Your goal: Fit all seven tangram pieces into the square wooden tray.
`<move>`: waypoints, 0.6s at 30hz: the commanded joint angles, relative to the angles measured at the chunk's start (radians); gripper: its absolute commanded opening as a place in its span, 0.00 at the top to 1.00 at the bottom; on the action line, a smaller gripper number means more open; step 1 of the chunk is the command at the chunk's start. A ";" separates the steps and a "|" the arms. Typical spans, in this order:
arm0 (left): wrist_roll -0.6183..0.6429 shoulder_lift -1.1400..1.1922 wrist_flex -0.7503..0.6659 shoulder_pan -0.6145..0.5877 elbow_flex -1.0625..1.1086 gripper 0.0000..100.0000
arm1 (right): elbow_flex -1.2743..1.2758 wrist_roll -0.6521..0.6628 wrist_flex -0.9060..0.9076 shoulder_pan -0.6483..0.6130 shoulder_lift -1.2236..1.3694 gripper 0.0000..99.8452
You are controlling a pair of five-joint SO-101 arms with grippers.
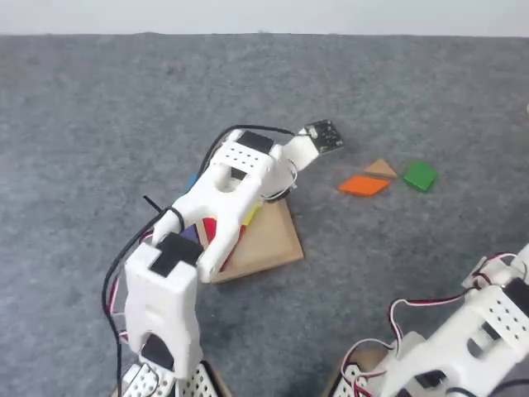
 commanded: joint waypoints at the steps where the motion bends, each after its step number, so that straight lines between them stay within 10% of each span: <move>1: -0.006 -0.152 0.035 0.011 -0.010 0.98 | -0.006 0.014 -0.018 -0.010 -0.028 0.62; 18: 0.293 -0.707 0.005 -0.399 0.466 0.98 | -0.106 0.086 0.068 -0.255 -0.018 0.62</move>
